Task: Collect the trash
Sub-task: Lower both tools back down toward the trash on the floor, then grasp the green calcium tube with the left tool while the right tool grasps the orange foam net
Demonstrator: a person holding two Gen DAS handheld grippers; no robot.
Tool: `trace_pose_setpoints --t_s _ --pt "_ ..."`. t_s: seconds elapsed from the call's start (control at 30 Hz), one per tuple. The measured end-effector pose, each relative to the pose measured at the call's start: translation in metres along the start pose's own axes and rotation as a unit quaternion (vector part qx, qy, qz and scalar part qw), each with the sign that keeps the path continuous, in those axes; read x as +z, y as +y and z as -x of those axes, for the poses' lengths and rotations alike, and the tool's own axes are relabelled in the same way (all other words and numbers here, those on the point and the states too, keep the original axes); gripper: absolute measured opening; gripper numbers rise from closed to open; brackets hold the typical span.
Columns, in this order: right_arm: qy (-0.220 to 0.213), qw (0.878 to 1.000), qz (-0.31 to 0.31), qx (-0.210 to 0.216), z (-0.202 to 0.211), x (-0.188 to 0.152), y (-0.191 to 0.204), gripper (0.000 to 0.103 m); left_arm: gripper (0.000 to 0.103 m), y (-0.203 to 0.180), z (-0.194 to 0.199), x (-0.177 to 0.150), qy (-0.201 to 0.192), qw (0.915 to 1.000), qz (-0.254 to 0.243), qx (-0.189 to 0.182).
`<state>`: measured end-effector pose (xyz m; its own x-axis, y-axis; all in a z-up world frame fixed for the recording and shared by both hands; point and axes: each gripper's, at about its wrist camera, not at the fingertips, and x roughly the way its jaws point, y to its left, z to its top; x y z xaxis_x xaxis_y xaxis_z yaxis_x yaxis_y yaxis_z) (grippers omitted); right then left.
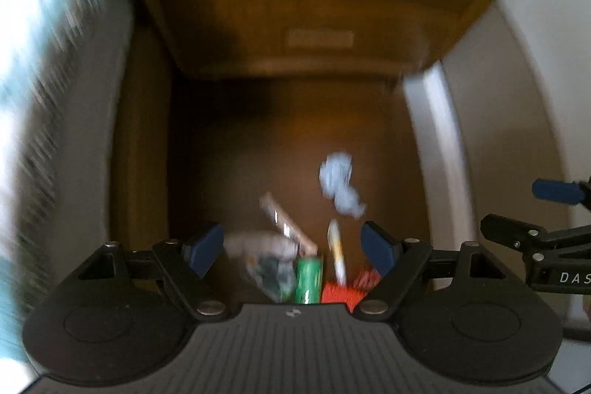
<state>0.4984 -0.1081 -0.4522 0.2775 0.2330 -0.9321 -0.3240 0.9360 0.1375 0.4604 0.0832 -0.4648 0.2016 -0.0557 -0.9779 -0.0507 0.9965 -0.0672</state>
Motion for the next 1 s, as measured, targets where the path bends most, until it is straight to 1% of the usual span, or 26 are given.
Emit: trace_pose_setpoints --t_s 0.13,0.27,0.33,0.47,0.6,0.7,0.8,0.9,0.93,0.97,1.0 --pt "0.047 0.998 0.024 0.016 -0.061 -0.048 -0.002 0.091 0.081 -0.006 -0.072 -0.047 0.05 0.9987 0.001 -0.005" --pt "0.094 0.994 0.052 0.029 -0.12 -0.096 0.0 0.091 0.081 -0.01 -0.136 -0.086 0.089 0.996 0.003 -0.008" --pt "0.116 0.989 0.077 0.039 -0.148 -0.118 0.007 0.091 0.082 -0.01 -0.167 -0.102 0.102 0.9948 0.003 -0.005" --pt "0.144 0.98 0.126 0.061 -0.198 -0.156 0.026 0.091 0.082 -0.01 -0.223 -0.124 0.12 0.9927 0.004 -0.005" --pt "0.157 0.97 0.174 0.066 -0.244 -0.192 0.043 0.089 0.082 -0.01 -0.274 -0.145 0.138 0.9904 0.009 -0.007" --pt "0.159 0.966 0.192 0.064 -0.267 -0.21 0.046 0.088 0.082 -0.012 -0.308 -0.158 0.148 0.9889 0.007 -0.003" --pt "0.16 0.963 0.206 0.061 -0.292 -0.223 0.048 0.087 0.081 -0.012 -0.332 -0.167 0.157 0.9876 0.007 -0.004" --pt "0.158 0.962 0.216 0.056 -0.308 -0.235 0.052 0.086 0.081 -0.012 -0.35 -0.172 0.162 0.9866 0.01 -0.008" --pt "0.155 0.961 0.221 0.054 -0.312 -0.239 0.054 0.085 0.078 -0.011 -0.355 -0.173 0.161 0.9868 0.012 -0.011" --pt "0.155 0.961 0.224 0.054 -0.318 -0.243 0.053 0.084 0.072 -0.01 -0.358 -0.173 0.161 0.9868 0.014 -0.014" --pt "0.155 0.96 0.227 0.053 -0.322 -0.246 0.054 0.084 0.069 -0.009 -0.36 -0.173 0.162 0.9865 0.018 -0.019"
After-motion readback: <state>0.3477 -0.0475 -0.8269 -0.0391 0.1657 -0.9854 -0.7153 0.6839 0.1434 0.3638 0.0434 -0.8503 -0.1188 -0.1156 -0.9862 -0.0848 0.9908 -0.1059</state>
